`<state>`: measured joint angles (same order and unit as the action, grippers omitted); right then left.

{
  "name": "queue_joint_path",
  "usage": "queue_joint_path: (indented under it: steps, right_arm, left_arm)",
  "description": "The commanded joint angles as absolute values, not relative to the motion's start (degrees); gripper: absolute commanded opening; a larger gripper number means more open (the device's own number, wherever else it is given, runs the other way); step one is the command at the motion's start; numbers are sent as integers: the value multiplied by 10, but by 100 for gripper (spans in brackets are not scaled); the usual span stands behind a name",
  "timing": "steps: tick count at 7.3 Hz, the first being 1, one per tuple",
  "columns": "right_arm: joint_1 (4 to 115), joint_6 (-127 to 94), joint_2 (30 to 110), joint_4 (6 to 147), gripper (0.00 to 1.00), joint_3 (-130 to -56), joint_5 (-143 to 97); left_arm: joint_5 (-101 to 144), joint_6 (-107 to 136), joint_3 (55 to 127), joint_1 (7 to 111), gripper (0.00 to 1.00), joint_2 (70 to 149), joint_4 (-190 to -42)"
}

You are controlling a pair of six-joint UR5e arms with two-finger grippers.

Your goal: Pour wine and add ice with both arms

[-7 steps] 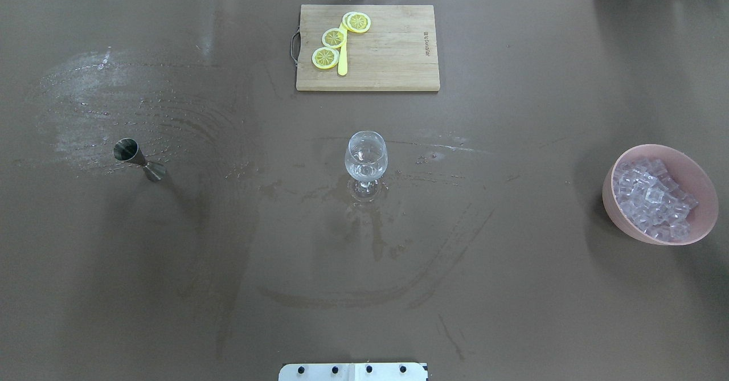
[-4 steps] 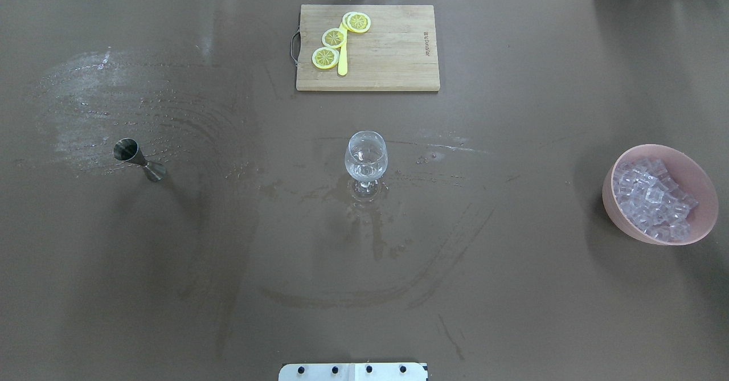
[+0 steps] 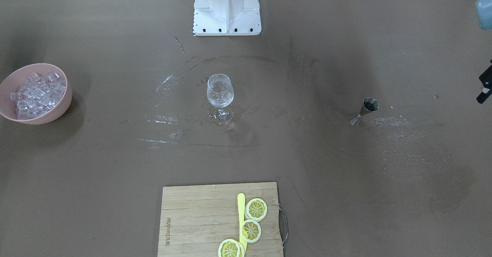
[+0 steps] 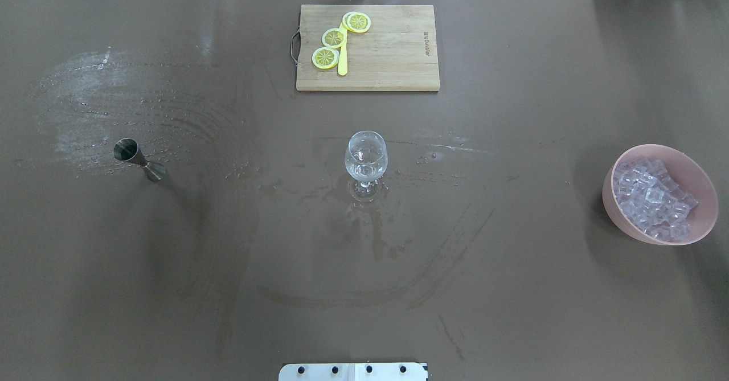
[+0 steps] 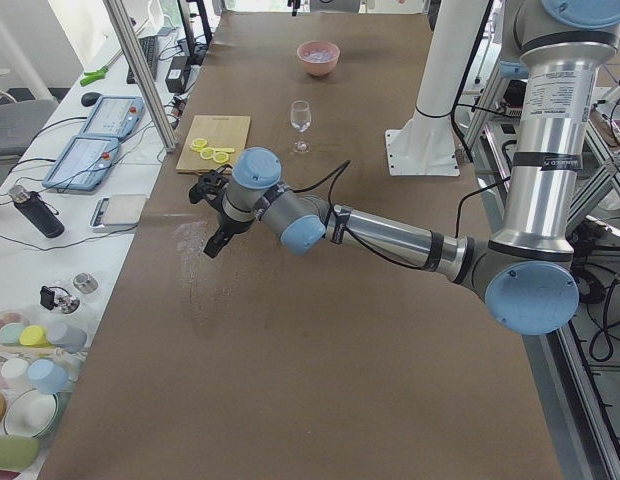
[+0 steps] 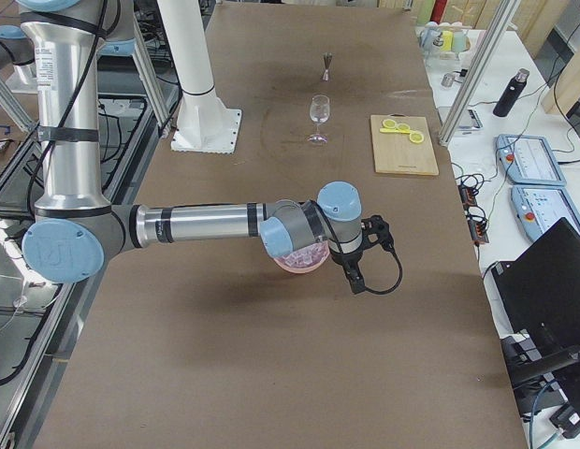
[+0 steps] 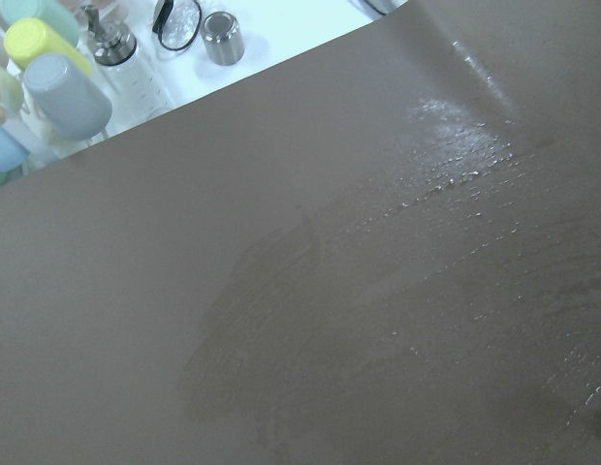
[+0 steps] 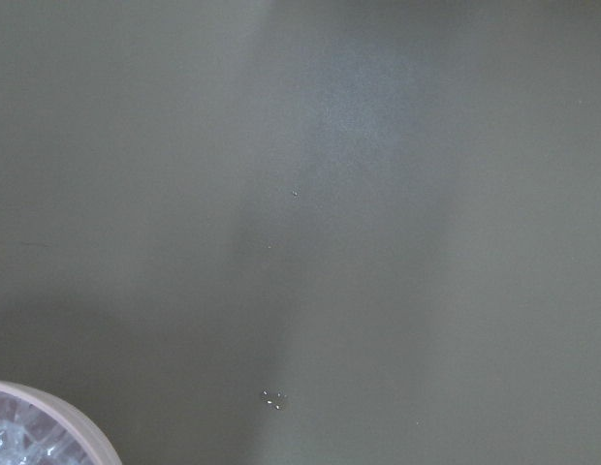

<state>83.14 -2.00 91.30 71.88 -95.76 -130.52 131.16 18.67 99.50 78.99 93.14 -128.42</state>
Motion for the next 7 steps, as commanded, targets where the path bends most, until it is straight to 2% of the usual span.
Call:
queue_joint_path:
  steps: [1, 3, 5, 7]
  right_arm:
    - [832, -19, 918, 718, 100, -961, -1305]
    - [831, -19, 918, 718, 100, -961, -1305]
    - [832, -19, 918, 718, 100, -961, -1305]
    - [832, -19, 921, 718, 100, -962, -1305]
  left_arm:
    - [1293, 369, 999, 736, 98, 911, -1435]
    - [1178, 433, 1028, 661, 98, 874, -1504]
    - [1026, 453, 1083, 545, 98, 829, -1507]
    - [875, 469, 1092, 450, 98, 790, -1549]
